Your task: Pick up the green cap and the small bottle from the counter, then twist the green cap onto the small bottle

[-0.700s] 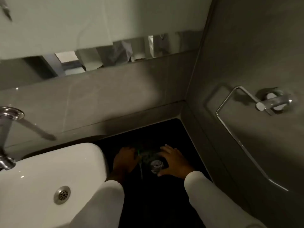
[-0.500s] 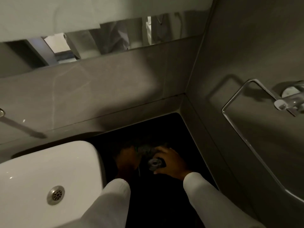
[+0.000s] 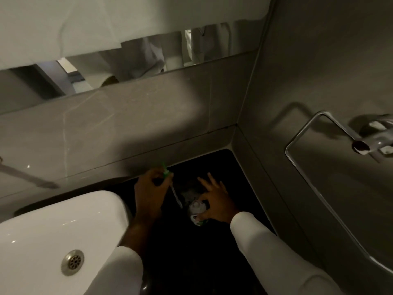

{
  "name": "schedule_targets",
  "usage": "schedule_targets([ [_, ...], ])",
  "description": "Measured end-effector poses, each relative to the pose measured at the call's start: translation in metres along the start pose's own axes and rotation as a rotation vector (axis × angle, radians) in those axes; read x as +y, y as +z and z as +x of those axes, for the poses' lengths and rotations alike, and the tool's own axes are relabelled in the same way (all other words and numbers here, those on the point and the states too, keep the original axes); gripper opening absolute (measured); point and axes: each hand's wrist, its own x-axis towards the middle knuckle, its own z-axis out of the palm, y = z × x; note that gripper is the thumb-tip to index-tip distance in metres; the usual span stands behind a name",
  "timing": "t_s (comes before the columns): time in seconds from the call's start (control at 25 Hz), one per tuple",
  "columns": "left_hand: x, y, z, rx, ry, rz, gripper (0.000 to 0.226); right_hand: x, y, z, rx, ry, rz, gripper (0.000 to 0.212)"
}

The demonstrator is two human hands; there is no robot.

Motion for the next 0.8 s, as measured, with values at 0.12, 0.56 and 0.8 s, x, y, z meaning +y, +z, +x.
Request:
schedule_targets([
  [0.12,0.027,-0.016,-0.004,0.067,0.191,-0.187,0.028,-0.006,-0.004,0.005,-0.021,0.053,-0.042,0.045],
  [0.56,0.038,0.009,-0.036,-0.018,0.338,-0.159,0.033,0.002,0.001,0.006,-0.025,0.083,0.016,0.051],
  [0.8,0.002,0.028,-0.060,-0.260,0.297,-0.080,0.021,0.007,0.007,0.007,-0.004,0.184,0.092,0.082],
])
